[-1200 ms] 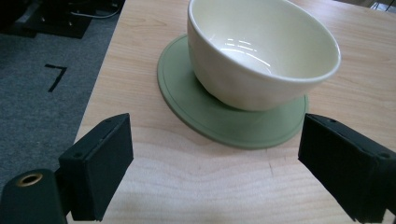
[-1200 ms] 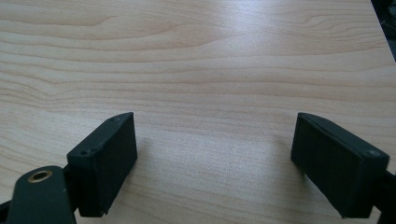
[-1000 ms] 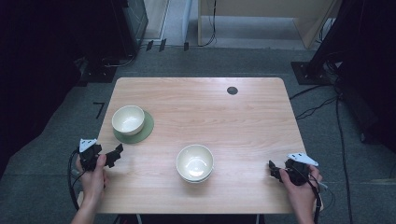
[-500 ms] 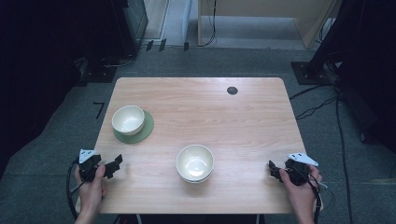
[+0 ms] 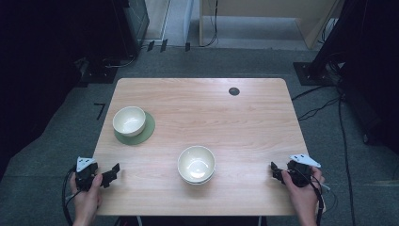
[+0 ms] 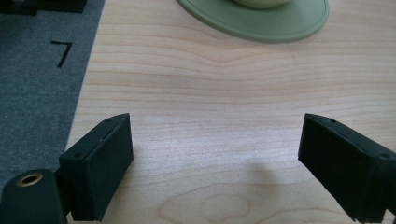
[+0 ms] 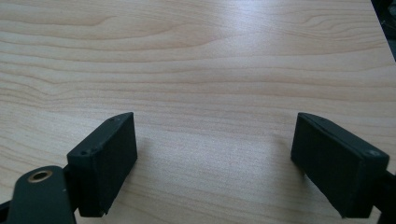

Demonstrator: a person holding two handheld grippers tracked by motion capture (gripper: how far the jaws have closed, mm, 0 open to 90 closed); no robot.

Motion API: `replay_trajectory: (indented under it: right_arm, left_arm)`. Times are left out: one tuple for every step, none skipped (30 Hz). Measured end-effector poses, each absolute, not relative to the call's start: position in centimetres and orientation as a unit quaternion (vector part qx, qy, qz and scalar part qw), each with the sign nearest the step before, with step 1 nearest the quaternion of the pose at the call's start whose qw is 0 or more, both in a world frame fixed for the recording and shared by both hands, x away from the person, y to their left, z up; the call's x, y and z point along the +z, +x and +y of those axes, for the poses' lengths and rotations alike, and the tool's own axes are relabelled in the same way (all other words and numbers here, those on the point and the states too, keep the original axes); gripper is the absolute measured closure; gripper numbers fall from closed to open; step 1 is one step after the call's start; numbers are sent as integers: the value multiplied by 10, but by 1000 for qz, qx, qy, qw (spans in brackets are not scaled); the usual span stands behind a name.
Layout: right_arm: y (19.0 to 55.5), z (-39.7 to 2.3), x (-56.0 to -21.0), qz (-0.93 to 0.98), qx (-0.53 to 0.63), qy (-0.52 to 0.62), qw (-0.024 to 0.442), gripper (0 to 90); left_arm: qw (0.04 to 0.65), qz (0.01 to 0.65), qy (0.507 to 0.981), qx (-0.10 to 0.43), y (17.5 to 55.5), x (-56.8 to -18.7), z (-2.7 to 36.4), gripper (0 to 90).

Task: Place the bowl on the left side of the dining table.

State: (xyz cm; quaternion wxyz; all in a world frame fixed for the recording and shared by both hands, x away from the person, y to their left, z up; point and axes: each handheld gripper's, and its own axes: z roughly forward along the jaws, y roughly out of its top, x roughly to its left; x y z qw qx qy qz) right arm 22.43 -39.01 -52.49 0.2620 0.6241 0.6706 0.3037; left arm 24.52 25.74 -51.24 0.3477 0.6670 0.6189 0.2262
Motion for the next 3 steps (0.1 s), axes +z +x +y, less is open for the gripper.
replay_trajectory:
  right_arm:
    - [224,-390,-525,671,304,624,262,140]
    - [224,-390,-525,670,304,625,261,140]
    - [224,-390,-525,670,304,625,261,140]
  left_arm:
    - [346,618,669,226,246,-513,257,98]
    - [345,617,670,226,246,-513,257,98]
    - [344,617,671,226,246,-513,257,98]
